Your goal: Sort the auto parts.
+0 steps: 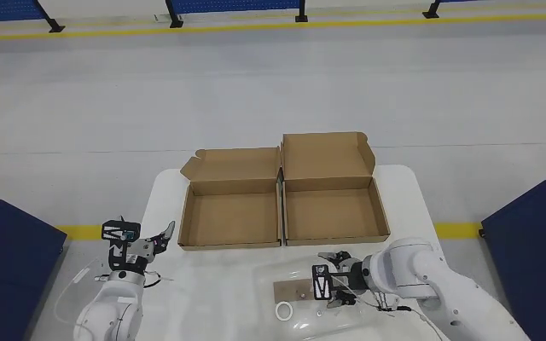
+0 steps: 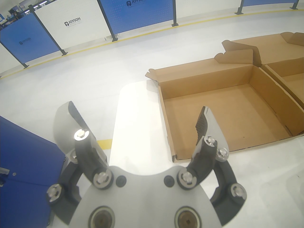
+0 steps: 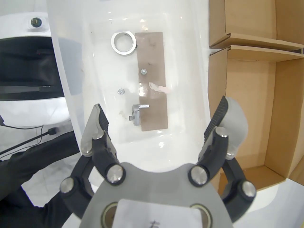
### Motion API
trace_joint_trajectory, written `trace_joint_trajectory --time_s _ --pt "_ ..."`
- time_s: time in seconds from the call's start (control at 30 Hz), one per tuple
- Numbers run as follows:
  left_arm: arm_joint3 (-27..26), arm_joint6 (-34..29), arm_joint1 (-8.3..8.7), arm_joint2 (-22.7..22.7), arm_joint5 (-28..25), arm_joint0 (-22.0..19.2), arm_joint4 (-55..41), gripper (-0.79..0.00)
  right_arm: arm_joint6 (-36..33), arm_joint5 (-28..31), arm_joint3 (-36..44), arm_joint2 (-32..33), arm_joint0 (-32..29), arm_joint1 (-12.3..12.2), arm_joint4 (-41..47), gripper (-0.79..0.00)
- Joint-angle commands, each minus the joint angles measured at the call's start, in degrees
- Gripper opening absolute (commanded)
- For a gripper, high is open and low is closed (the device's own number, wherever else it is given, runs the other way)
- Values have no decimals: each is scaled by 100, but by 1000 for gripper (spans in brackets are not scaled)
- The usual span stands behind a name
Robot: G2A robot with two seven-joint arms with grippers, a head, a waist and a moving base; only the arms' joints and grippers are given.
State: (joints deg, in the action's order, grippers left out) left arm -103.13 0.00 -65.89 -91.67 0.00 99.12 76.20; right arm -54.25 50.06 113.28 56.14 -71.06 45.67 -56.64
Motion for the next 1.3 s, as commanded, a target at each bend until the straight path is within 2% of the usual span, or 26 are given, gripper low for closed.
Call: trace_joint_trajectory --time_s 0.0,0.17,0.5,0.63,0.8,1.03,1.27 --pt "0 0 0 0 0 0 0 0 -120 -119 -94 -369 338 -126 189 0" --pt "0 0 0 0 0 0 0 0 -450 -449 -279 -1592 1468 -455 1036 0" --pt "0 0 0 0 0 0 0 0 -484 -487 -276 -1624 1459 -455 956 0" --pt "0 0 0 0 0 0 0 0 -931 -932 -130 -2124 1649 -467 550 0" --pt "0 0 0 0 0 0 0 0 -1197 -1197 -163 -3095 2472 -522 750 0" --pt "0 0 0 0 0 0 0 0 -1439 -1439 -355 -4640 3886 -471 1657 0" --pt "0 0 0 0 0 0 0 0 -1440 -1440 -419 -4640 3923 -429 1810 0"
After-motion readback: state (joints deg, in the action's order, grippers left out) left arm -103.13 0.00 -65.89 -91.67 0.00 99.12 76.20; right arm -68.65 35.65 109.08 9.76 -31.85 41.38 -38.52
